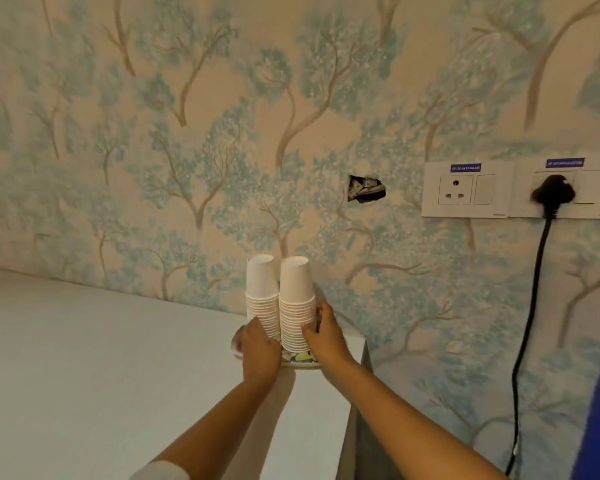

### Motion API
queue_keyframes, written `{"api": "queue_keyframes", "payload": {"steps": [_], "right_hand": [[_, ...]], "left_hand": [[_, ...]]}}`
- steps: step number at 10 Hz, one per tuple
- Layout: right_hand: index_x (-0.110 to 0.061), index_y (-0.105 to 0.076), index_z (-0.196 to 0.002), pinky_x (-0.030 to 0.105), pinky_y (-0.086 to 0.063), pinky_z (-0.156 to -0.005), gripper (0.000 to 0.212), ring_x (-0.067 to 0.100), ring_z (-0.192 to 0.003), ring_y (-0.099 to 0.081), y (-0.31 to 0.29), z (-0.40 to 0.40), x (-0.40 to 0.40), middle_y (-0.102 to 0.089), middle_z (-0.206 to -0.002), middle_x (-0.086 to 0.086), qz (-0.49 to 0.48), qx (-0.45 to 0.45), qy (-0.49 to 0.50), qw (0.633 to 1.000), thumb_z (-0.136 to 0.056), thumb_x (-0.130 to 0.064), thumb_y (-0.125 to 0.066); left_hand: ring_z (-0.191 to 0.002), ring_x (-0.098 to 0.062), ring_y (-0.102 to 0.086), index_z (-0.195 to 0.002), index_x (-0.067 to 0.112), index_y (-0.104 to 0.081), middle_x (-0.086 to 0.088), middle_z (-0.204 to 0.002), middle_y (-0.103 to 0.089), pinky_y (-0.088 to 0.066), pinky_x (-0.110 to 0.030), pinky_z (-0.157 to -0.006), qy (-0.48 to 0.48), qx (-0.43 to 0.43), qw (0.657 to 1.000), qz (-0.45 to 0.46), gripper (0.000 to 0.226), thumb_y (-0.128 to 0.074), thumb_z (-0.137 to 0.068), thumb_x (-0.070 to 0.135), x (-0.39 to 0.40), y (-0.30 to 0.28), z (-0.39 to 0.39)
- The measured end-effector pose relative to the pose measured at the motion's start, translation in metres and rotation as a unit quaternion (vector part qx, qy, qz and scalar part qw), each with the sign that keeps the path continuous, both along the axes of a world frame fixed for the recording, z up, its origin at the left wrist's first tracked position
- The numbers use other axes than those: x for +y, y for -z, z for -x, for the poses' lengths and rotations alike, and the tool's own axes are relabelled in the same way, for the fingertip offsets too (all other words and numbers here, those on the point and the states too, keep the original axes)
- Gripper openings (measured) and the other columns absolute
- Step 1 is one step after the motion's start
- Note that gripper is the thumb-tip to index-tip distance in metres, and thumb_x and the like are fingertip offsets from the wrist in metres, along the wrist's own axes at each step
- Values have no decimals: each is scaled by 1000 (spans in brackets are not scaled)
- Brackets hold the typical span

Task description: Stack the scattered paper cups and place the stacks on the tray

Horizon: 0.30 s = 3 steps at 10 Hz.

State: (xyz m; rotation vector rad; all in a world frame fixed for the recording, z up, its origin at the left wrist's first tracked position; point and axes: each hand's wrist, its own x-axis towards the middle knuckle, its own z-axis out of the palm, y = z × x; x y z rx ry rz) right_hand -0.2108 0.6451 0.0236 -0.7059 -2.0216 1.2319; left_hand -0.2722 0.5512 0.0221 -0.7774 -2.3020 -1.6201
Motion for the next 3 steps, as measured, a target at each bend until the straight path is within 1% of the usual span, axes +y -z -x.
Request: {"api": "queue_keyframes", "payload": {"steps": [1, 2, 3], "right_hand": [[-18, -24, -143, 42, -38, -106, 63, 24, -129, -43, 0, -4, 3, -43, -144, 5, 20, 18, -7, 1000, -88, -10, -54], [-18, -19, -146, 41, -37, -107, 67, 24, -132, -40, 4, -5, 7, -37, -147, 5, 17, 19, -15, 1000, -89, -12, -54], [-19, -15, -147, 40, -38, -106, 68, 25, -133, -38, 7, -7, 9, -30, -150, 6, 7, 0, 1, 1000, -91, -19, -53]], "left_hand": [[-80, -12, -50, -92, 3, -62, 0, -84, -54, -37, -21, -75, 5, -13, 1000, -2, 16, -49, -90, 12, 3, 7, 3], [-86, -21, -57, -95, -1, -60, -10, -90, -60, -41, -26, -77, 32, -15, 999, -14, 17, -48, -90, 10, 1, 12, 6], [-91, -28, -59, -96, -4, -59, -18, -94, -62, -44, -31, -84, 33, -47, 998, -2, 22, -41, -93, 8, -2, 9, 2]]}}
